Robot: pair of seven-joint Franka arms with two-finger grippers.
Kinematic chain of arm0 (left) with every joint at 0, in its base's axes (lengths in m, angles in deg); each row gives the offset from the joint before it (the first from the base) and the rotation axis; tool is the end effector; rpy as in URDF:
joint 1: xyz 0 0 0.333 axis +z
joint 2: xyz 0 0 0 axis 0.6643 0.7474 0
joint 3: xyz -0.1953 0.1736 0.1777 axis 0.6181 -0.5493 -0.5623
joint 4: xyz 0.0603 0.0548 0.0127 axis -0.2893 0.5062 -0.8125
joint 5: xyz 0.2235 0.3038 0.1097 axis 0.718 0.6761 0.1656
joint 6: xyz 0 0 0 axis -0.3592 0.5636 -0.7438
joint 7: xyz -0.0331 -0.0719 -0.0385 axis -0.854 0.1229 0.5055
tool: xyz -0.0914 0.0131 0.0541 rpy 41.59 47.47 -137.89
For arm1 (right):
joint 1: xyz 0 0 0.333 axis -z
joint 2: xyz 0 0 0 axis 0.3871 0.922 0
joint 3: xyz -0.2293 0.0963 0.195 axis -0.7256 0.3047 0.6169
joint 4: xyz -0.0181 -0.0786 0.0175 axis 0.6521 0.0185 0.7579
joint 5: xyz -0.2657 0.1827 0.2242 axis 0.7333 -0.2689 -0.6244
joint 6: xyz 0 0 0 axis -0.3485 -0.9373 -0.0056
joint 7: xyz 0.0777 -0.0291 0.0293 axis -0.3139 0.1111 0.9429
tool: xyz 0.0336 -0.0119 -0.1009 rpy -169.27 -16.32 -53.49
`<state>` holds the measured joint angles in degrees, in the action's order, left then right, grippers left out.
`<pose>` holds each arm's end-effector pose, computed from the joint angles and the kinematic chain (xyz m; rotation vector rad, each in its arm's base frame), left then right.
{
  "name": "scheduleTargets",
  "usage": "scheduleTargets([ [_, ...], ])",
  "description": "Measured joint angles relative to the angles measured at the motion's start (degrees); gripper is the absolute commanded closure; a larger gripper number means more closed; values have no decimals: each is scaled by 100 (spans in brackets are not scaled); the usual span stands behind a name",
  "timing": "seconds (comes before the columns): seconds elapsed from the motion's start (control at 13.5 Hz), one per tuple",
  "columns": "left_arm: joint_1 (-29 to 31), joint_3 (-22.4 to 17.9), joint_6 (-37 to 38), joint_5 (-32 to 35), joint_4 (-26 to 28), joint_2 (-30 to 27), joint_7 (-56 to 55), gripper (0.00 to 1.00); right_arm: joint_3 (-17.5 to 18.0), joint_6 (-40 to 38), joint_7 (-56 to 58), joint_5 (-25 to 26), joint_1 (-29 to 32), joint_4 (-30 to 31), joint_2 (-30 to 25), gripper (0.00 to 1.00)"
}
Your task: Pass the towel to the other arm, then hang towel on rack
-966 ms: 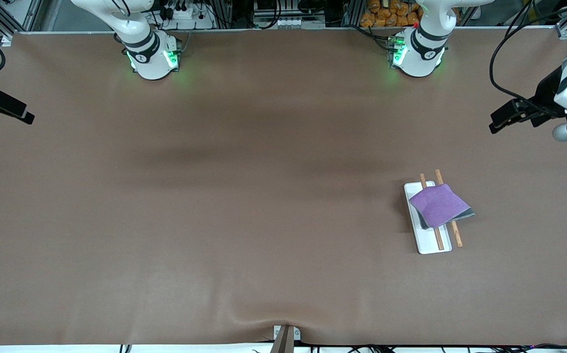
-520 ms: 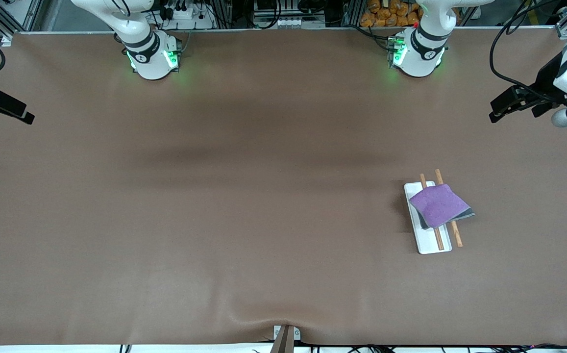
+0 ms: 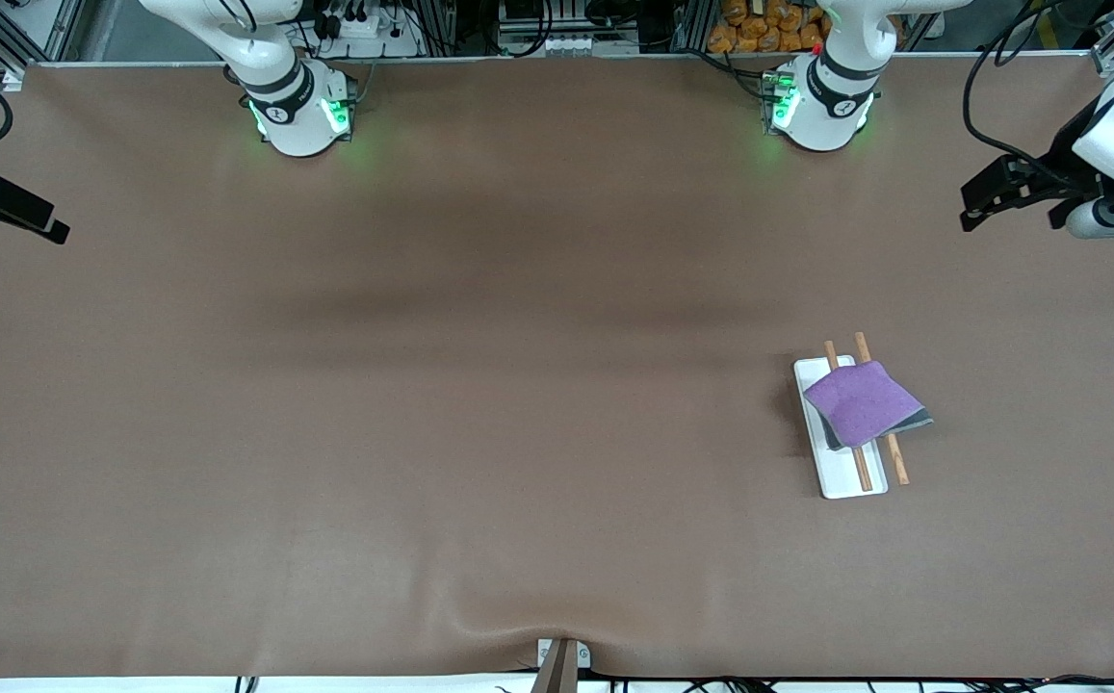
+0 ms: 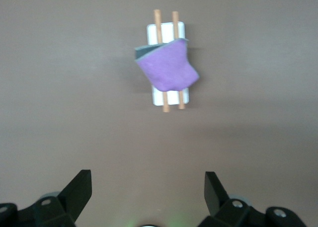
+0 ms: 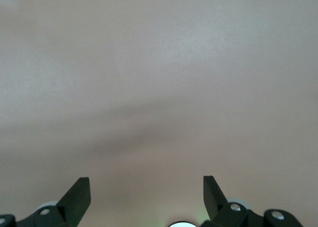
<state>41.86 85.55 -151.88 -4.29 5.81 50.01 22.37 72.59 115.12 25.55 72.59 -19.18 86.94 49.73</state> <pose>0.5172 -0.0537 0.6380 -3.0912 0.0031 0.0053 0.5286 -0.0439 0.6427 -3.0727 0.2973 0.1000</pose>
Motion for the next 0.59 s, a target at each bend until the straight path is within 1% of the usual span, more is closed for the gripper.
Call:
scheduleTargets([
  [0.15, -1, 1, 34, 117, -58, -27, 24, 0, 1, 0, 0, 0, 0, 0, 0, 0],
  [0.59, 0, -1, 59, 117, -93, -35, 25, 0, 7, 0, 0, 0, 0, -1, 0, 0],
])
